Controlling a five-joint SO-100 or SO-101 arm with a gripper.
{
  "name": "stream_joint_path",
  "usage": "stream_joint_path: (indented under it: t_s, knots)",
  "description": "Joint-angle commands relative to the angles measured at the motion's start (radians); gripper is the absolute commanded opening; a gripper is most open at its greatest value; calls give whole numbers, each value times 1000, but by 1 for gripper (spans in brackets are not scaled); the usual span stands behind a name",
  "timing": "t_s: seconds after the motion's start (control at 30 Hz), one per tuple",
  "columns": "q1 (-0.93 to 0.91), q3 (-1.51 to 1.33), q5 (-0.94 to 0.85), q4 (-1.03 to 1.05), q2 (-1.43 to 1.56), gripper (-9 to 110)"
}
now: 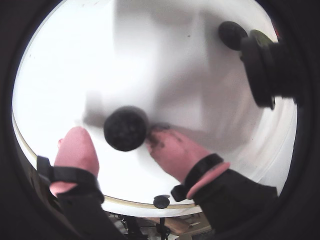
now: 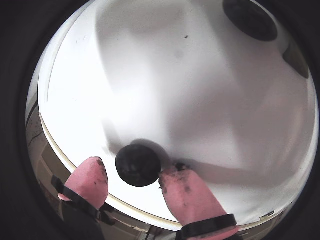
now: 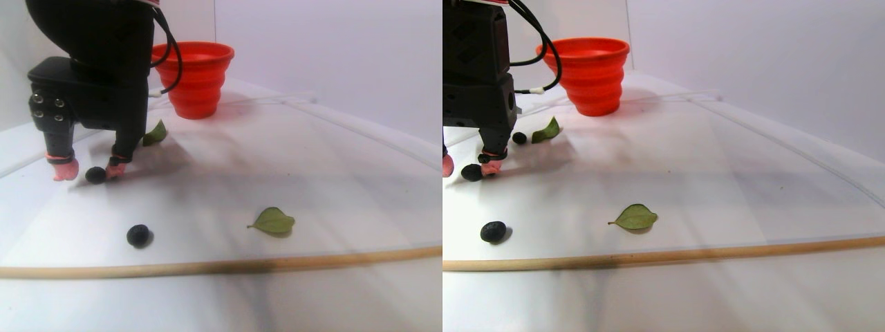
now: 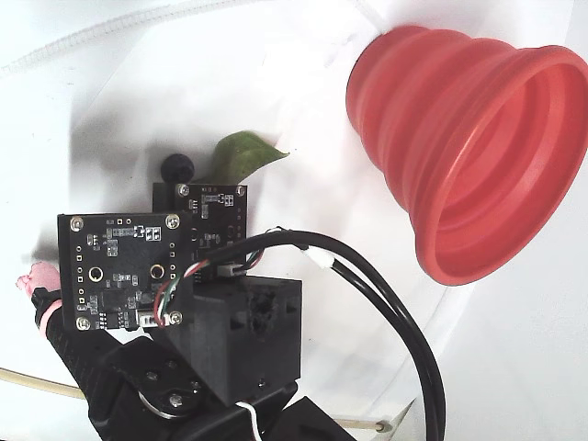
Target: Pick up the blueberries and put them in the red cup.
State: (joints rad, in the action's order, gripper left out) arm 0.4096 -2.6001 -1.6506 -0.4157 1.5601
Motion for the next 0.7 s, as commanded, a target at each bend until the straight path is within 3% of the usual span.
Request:
stream_joint_path:
  t_s: [0.0,0.67]
  knots:
    - [29,9,0,-20,-5,18]
    - [32,40,29,-14,-12,13]
